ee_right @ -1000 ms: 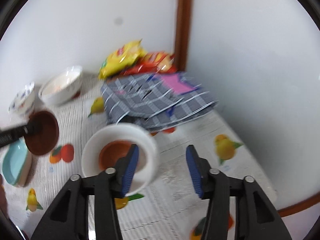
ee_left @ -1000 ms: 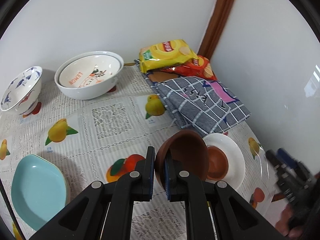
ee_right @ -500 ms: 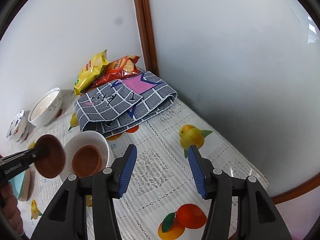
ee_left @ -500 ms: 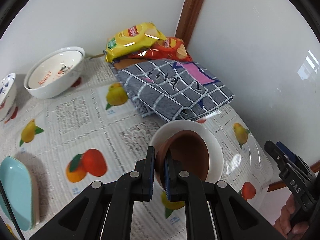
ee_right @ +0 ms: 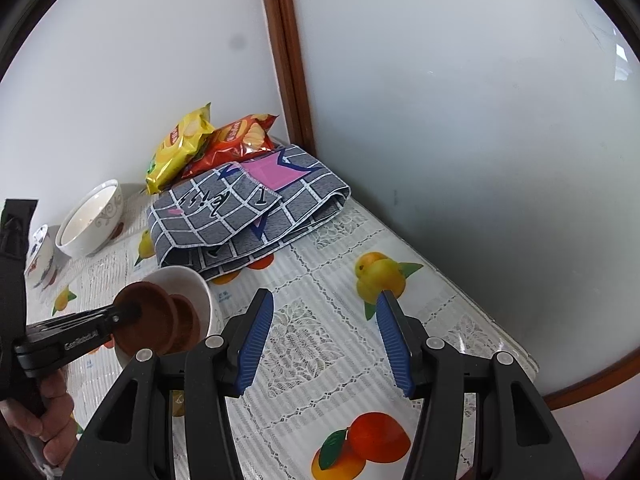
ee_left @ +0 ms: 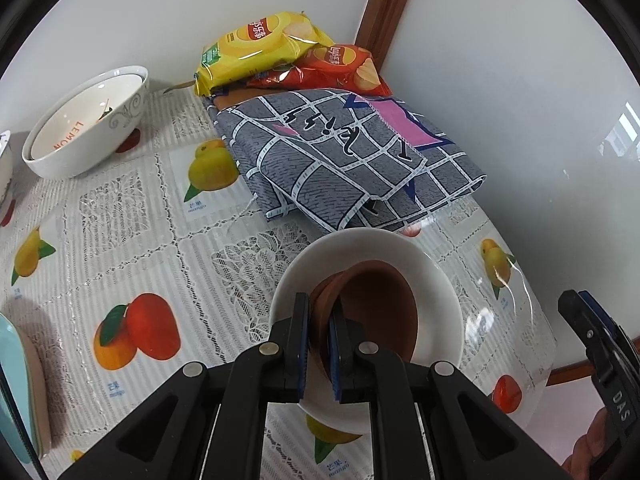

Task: Organize plates and bowls
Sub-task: 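Lower the left gripper's brown bowl into the white bowl and open it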

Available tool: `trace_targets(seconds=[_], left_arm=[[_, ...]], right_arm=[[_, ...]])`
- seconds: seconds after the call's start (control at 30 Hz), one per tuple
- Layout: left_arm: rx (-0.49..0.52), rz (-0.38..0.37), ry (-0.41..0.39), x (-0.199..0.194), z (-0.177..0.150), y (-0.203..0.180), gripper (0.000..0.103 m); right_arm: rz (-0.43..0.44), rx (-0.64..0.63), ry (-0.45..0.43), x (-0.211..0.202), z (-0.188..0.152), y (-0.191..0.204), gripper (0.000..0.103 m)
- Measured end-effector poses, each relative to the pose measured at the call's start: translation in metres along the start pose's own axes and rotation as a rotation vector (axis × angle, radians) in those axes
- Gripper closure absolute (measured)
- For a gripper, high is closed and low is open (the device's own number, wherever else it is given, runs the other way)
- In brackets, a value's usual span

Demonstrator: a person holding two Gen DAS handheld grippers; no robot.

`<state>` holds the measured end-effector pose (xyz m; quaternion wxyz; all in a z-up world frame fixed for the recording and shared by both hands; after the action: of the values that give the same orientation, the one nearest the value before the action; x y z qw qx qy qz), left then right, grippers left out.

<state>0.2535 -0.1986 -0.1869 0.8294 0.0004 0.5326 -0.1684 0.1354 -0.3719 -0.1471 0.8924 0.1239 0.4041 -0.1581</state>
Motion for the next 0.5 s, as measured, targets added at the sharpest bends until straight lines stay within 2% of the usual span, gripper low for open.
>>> trace_targets(seconds=[0.23, 0.5], left_arm=[[-0.022, -0.018, 0.002, 0.006, 0.000, 0.000, 0.093], [-0.047, -0.025, 0.012, 0.011, -0.002, 0.001, 0.092]], right_arm=[[0.000, -0.062, 0.006, 0.002, -0.004, 0.010, 0.050], [0.012, -0.071, 0.013, 0.003, -0.005, 0.013, 0.047]])
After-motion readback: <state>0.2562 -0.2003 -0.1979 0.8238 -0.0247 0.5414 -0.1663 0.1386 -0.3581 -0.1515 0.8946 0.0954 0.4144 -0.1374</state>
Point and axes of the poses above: each gripper's, at about its wrist camera, not at the fingertips, and x roughly the way its jaws point, y to its left, z to its top, the point moved 8 cm from there along x, roughly the way its jaws point, and after that the axes turned 3 degrees about y, right-handed, at the moved point
